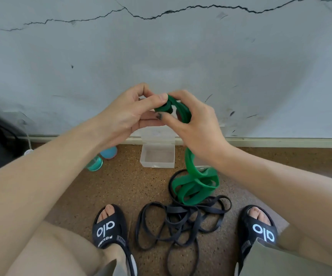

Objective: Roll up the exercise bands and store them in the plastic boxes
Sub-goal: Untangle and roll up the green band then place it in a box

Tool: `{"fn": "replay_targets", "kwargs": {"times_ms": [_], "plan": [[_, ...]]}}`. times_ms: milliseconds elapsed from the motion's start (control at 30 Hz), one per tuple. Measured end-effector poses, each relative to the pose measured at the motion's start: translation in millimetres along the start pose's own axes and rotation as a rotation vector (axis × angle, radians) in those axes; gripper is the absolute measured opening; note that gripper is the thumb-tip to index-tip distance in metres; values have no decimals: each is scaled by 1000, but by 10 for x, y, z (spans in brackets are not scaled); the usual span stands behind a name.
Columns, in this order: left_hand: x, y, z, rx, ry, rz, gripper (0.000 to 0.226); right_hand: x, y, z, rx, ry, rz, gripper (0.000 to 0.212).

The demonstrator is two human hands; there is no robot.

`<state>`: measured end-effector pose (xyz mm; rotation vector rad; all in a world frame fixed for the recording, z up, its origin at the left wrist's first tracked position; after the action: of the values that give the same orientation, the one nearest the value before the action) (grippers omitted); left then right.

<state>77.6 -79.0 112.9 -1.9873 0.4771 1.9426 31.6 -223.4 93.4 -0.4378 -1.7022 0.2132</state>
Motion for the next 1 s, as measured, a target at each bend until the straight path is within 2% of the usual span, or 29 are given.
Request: {"fn": "replay_targets", "kwargs": {"times_ms": [100, 200, 300, 433, 467, 533, 633, 733, 833, 900, 1000], "plan": [[-8, -72, 23, 177, -106, -69, 26, 99, 3, -14, 172, -82, 86, 22], [-28, -89, 50, 253, -135, -72, 28, 151, -8, -12, 285, -63, 113, 23], [-53, -91, 43, 218, -79, -79, 30, 138, -45, 5, 355, 27, 55, 29], [-91, -198, 59, 119, 26, -153, 32, 111, -125, -37, 441, 145, 25, 67], [-97, -221, 68, 102, 38, -173, 31, 113, -162, -67, 466, 169, 29, 70], [-101, -234, 78, 79, 63, -193, 30, 120, -229, -116, 494, 165, 121, 60], [-104, -193, 46, 36, 119, -190, 30, 126, -182, -86, 459, 122, 294, 49], [-104, -130, 7, -47, 159, -128, 27, 53, -47, 2, 383, 161, 151, 53], [-92, -49, 17, -139, 193, -94, 18, 9, 51, 70, 303, 118, 77, 66], [-64, 16, 36, -175, 191, -73, 14, -15, 74, 102, 184, 72, 39, 71], [-33, 88, 46, -162, 164, -48, 14, -52, 50, 121, -29, 17, 41, 50]]}}
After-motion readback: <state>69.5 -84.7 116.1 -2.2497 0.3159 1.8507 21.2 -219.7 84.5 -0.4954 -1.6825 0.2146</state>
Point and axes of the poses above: each hand's wrist, its own z-axis away from the middle knuckle, its own y-axis out of the palm, x = y × z, the point moved 5 cm from there along -z, towards the middle knuckle, and after that the axes turned 12 degrees about y, right-handed, at the moved point
